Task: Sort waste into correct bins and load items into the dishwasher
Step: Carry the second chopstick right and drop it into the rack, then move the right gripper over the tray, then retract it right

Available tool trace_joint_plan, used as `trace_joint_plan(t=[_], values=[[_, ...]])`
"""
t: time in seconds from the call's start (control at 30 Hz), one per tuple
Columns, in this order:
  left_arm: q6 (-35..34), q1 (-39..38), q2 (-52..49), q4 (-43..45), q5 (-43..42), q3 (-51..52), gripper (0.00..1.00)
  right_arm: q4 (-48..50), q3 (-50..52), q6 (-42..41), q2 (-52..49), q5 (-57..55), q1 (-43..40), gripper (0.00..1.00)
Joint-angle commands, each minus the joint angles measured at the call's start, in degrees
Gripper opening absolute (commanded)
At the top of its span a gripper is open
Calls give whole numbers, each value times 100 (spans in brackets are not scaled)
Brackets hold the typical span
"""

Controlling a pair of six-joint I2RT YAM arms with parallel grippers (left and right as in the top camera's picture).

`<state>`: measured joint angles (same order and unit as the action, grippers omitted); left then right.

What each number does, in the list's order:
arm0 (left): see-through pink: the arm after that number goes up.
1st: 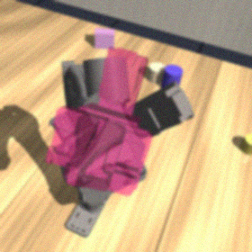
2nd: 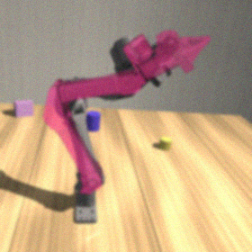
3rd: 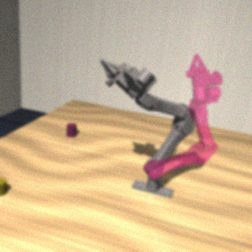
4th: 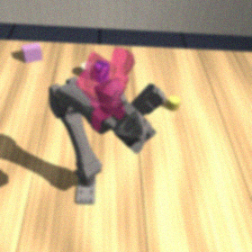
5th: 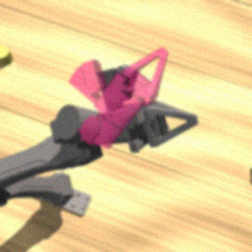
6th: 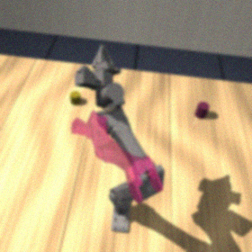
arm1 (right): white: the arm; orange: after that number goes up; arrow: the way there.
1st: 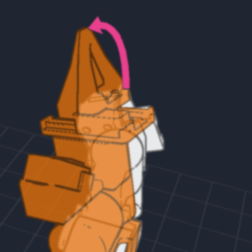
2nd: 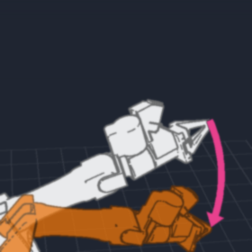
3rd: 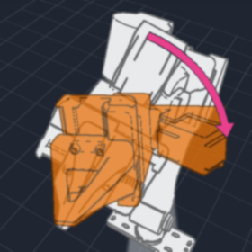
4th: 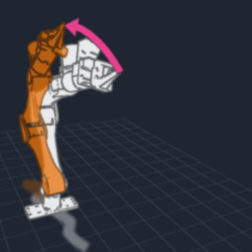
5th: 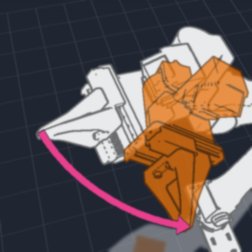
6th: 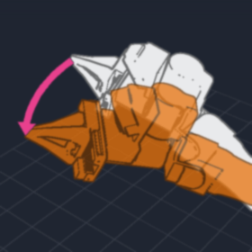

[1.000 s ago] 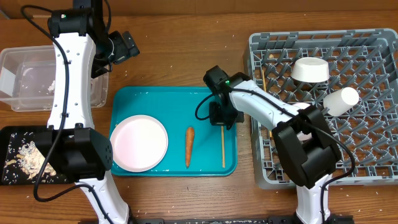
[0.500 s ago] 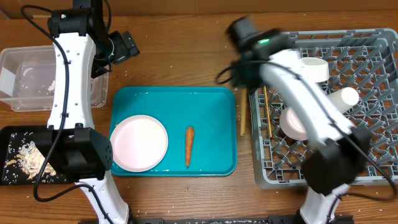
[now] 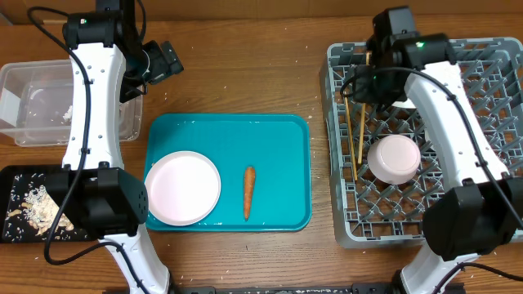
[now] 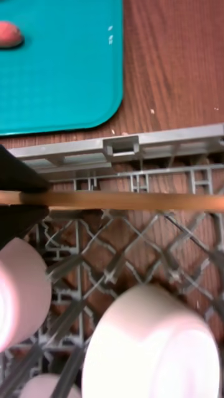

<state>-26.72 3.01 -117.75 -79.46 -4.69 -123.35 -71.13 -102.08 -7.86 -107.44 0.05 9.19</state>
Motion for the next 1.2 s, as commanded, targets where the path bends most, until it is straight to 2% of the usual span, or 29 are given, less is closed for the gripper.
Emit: trace_joint_plan(t=[0.0, 0.07, 0.23, 0.33, 0.57, 0.67, 0.77, 0.9, 1.07, 1.17], values=[[-52, -37, 87, 4, -22, -11, 100, 140, 208, 190, -4, 181, 7, 33], [-52, -37, 87, 4, -22, -11, 100, 136, 212, 188, -4, 323, 7, 40], [-52, -37, 87, 4, -22, -11, 100, -109, 42, 184, 9, 754, 7, 45], [-52, -37, 87, 4, -22, -11, 100, -402, -212, -31, 9, 782, 7, 58], [-52, -37, 87, 4, -22, -11, 100, -911, -791, -240, 96, 1576, 269, 62], [-52, -37, 87, 4, -22, -11, 100, -861, -785, -243, 107, 2041, 562, 75], [-52, -37, 87, 4, -22, -11, 100, -695, -658, -503, 101, 2105, 986, 99], [-52, -37, 87, 4, -22, -11, 100, -247, -315, -1049, 98, 1993, 1698, 100], [-52, -37, 87, 4, -22, -11, 100, 247, 153, -1755, 92, 1014, 2483, 100], [-52, -37, 87, 4, -24, -11, 100, 332, 203, -1773, 92, 782, 2728, 100]])
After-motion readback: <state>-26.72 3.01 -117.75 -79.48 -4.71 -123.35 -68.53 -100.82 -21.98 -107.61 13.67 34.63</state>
